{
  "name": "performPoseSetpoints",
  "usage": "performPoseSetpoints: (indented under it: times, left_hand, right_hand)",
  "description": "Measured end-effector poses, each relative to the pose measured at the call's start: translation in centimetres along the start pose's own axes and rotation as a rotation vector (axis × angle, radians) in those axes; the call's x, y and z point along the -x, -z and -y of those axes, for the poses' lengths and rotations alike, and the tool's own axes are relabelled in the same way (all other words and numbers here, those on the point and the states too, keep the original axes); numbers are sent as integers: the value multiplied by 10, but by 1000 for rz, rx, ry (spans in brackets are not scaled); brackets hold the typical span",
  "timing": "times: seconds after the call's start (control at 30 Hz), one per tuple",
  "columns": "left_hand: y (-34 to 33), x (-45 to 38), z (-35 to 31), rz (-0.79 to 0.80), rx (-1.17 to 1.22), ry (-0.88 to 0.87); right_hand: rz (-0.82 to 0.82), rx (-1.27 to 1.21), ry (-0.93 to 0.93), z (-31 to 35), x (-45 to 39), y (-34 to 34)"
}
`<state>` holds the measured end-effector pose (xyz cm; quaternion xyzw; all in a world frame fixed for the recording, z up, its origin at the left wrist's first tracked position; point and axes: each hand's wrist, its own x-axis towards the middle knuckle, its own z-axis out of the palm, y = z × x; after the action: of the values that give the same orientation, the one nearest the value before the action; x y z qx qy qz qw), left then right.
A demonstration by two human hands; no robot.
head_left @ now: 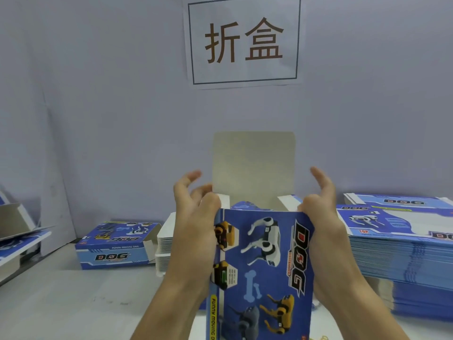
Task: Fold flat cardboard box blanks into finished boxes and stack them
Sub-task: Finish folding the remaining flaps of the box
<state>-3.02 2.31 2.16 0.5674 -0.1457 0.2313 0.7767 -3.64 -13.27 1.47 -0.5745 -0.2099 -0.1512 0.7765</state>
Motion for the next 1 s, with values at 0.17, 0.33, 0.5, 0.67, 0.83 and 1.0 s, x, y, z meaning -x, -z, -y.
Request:
performPoseSetpoints:
  times: [0.17, 0.33, 0.5, 0.67, 0.83, 1.0]
  left_hand:
    - [2, 5, -6, 45, 89, -113]
    - [6, 8, -9, 107, 152, -107]
    - [9, 11, -11, 248, -224, -324]
    - [12, 7, -11, 286, -328, -397]
    - [11, 6, -4, 265, -386, -377]
    - [35, 2, -8, 638, -457, 224]
  right_hand:
    - [28, -135, 63, 1, 5, -5]
    - [74, -146, 95, 2, 0, -5]
    - [47, -68, 257, 0, 4, 3]
    - [-36, 250, 479, -3, 2, 7]
    - [-117, 288, 482, -13, 0, 5]
    - [-160, -224, 4, 7, -3, 26]
